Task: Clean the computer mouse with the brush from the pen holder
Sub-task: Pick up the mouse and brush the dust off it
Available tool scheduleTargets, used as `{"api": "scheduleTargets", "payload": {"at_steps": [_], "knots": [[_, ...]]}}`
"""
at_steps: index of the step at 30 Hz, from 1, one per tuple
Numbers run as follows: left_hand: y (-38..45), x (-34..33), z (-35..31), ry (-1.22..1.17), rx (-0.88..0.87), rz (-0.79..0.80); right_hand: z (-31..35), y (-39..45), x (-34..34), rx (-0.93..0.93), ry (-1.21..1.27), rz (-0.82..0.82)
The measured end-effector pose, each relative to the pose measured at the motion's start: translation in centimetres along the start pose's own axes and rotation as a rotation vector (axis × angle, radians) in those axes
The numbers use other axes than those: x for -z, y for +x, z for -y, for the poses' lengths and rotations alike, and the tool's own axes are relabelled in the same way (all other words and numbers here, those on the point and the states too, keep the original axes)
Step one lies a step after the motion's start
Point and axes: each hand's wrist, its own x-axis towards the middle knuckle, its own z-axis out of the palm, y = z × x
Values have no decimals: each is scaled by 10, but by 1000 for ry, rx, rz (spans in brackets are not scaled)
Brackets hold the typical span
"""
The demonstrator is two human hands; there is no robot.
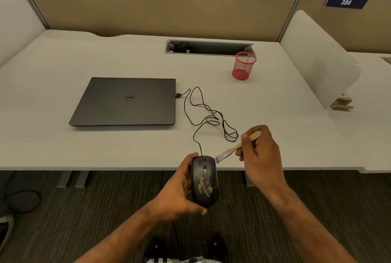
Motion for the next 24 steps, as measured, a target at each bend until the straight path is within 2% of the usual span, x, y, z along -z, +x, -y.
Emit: {"api": "scheduleTargets", "payload": {"at_steps": [5, 24], "knots": [[0, 2, -2, -17, 15, -2, 11, 4, -8, 39, 54, -7], [-2, 0, -5, -17, 6, 0, 7, 13, -13, 37, -40, 8]]}}
